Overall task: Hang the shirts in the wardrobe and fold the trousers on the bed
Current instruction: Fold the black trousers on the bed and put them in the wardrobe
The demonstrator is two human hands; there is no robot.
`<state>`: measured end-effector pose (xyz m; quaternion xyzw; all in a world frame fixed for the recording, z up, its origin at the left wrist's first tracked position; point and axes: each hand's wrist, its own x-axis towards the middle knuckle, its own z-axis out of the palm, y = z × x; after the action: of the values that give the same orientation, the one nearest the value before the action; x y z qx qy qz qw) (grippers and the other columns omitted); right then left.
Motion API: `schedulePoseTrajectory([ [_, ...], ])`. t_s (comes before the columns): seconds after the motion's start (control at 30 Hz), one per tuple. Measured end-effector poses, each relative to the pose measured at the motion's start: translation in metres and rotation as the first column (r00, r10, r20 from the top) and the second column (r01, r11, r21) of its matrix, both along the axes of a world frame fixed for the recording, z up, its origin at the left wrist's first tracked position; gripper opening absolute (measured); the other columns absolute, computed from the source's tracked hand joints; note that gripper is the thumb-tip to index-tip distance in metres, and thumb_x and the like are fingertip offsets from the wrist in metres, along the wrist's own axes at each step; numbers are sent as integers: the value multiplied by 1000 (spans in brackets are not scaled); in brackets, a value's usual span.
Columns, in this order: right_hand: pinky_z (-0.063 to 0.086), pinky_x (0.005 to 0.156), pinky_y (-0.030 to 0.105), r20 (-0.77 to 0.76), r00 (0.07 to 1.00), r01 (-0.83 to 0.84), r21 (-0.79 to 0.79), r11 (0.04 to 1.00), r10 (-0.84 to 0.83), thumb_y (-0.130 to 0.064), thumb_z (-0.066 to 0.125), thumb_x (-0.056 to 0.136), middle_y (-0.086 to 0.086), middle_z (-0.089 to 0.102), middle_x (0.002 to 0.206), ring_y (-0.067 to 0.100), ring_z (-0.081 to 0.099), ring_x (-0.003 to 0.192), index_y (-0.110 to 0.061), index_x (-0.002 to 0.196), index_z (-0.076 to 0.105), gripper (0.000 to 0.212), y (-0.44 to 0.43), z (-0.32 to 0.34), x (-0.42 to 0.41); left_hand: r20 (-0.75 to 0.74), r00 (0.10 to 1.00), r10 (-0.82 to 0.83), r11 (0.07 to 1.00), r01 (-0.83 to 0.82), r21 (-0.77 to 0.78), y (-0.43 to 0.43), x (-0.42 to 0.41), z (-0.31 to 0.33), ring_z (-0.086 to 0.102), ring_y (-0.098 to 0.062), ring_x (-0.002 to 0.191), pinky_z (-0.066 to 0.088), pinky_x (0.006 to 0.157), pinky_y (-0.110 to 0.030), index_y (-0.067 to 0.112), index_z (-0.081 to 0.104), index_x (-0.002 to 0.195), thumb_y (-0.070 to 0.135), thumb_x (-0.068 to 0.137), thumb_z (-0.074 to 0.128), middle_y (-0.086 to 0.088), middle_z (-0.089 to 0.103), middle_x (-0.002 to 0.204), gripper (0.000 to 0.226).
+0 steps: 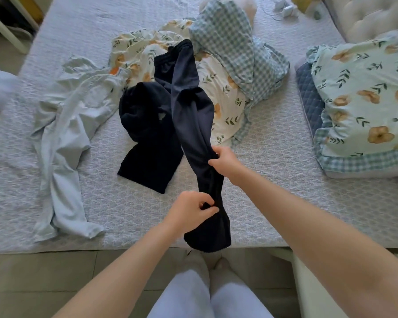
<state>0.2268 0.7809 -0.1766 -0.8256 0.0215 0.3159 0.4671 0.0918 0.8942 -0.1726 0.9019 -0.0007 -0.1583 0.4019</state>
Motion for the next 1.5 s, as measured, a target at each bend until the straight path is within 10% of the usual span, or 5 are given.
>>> schedulePoseTrajectory([
  [0.43, 44, 70, 7, 226, 963, -185, 162, 969, 146, 12, 49, 91, -17, 62, 80, -13, 59, 75, -7, 103, 71, 31, -49, 63, -26, -631, 577, 518, 465, -809, -358, 50, 152, 5, 63, -28, 106, 56, 86, -49, 19, 43, 138, 63, 60, 79, -3, 58, 128, 96],
  [0.63, 37, 56, 10, 254, 944, -233, 64, 970, 210, 9, 53, 91, -22, 59, 61, -5, 55, 56, -2, 114, 70, 30, -80, 68, -31, -602, 523, 604, 396, -852, -342, 29, 193, -15, 60, -30, 108, 55, 87, -47, 23, 35, 144, 13, 65, 85, -6, 57, 130, 94],
  [1.07, 52, 97, 37, -58, 910, 415, 151, 897, -411, -26, 54, 98, 3, 69, 109, 18, 65, 107, -12, 107, 66, 20, -114, 89, 29, 146, 966, 213, 938, -160, -306, -17, 201, 68, 61, -14, 112, 51, 97, -34, 21, 57, 134, -3, 81, 64, 4, 67, 119, 59],
  [1.33, 54, 74, 38, -550, 690, 687, 292, 665, -471, -53, 57, 90, 10, 60, 91, 27, 60, 80, -7, 96, 60, 47, -112, 111, 63, 490, 817, -303, 935, 354, -11, -28, 170, 95, 66, -18, 106, 53, 89, -35, 28, 55, 137, 10, 87, 64, 1, 71, 116, 54],
  [1.5, 54, 70, 41, -373, 684, 718, 193, 669, -626, 8, 60, 83, 17, 62, 84, 29, 63, 72, 3, 95, 61, 12, -111, 108, 61, 672, 549, -497, 837, 509, 203, -32, 153, 100, 66, -16, 76, 47, 75, -25, 20, 67, 124, 19, 83, 57, 7, 74, 92, 42],
])
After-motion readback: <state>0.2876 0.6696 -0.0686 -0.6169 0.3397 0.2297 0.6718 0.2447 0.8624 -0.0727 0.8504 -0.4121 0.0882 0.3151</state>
